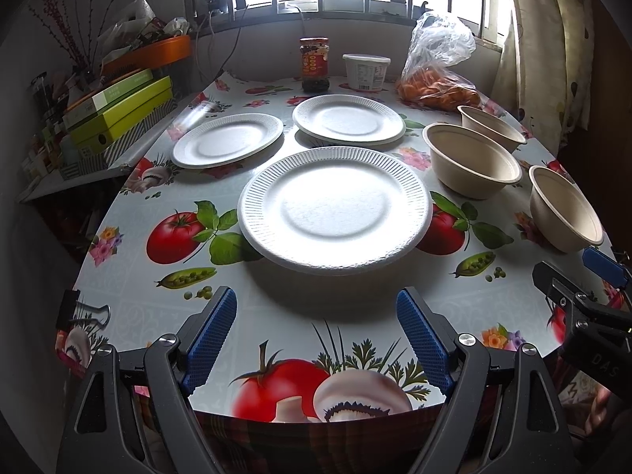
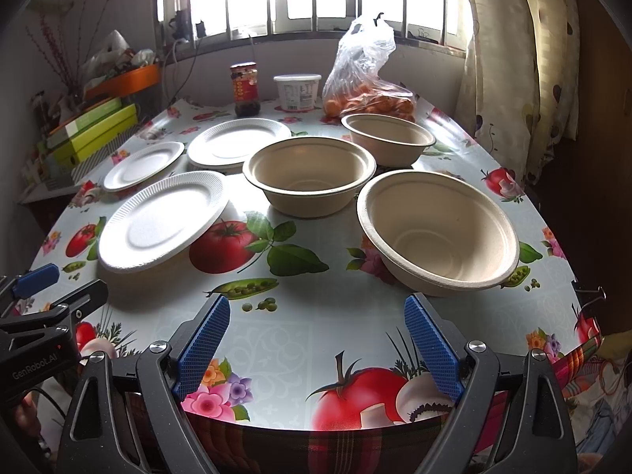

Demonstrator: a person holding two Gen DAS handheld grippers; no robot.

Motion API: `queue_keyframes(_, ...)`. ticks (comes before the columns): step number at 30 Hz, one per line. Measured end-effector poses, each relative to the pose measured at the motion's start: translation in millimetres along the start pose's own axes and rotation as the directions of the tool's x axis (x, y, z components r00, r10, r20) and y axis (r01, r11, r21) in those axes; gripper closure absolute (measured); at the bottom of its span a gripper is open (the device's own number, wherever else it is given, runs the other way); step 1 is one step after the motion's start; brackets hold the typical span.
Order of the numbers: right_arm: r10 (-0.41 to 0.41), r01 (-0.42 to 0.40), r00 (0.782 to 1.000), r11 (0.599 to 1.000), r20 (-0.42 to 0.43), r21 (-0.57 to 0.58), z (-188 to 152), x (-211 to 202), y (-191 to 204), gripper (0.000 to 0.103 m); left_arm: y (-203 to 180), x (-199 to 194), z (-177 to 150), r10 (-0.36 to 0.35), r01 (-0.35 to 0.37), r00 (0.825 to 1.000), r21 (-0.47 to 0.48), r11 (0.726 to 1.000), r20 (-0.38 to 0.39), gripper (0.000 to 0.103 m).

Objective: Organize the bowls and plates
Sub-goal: 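Move both tools toward the white paper plates on the table, then grasp a white plate rim with the left tool while the right tool grasps another plate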

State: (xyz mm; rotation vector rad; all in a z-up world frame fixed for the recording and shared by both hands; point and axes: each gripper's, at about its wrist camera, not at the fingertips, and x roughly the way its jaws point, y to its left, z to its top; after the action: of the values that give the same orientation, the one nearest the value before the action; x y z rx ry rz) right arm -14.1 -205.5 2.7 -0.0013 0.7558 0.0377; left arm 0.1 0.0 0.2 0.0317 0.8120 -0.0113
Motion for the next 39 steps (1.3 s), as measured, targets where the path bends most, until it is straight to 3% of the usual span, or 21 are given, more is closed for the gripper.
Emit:
queue_keyframes(30, 0.001, -0.001, 1.0, 1.0, 0.0, 0.0, -0.5, -0.2, -0.8, 0.012, 0.1, 0.0, 0.1, 0.001, -0.001, 1.0, -0.001, 1.0, 0.0, 0.019)
queue_keyframes(39, 0.012, -0.012, 1.0, 1.0, 0.015, -0.022, 8.7, -1.0, 3.8, 0.012, 21.3, -2.2, 6.9, 0.025, -0.025, 0.999, 0.005, 1.0, 0.026, 0.019)
